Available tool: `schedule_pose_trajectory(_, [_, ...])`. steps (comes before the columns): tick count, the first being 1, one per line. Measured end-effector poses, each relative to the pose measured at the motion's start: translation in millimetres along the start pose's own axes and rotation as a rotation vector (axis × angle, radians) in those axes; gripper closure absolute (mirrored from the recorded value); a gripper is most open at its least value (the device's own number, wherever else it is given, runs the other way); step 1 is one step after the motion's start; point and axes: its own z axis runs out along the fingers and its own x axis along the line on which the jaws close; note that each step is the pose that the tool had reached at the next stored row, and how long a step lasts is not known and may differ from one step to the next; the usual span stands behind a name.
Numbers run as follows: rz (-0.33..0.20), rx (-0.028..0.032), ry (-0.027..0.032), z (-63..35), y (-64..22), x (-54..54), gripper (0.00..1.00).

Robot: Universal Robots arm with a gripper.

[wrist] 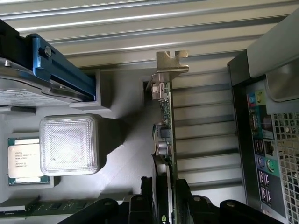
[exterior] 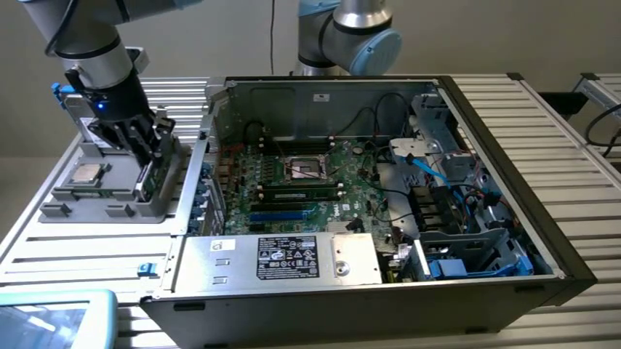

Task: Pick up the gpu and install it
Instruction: 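Pick up the gpu and move the gpu toward the slot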

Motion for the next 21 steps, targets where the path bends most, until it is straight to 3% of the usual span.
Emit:
schedule_pose_trajectory(3, [0.0, 0.0008, 0.0015, 0.8, -0.1, 0.2, 0.72])
schedule_pose_trajectory(13, [0.0, 0.0004, 0.0015, 1.4, -0.1, 0.0, 0.72])
schedule_pose_trajectory(14, [0.0, -0.0009, -0.0003, -1.6, 0.9, -0.2, 0.72])
schedule_pose_trajectory(21, [0.0, 0.0003, 0.0015, -34.2, 5.0, 0.4, 0.72])
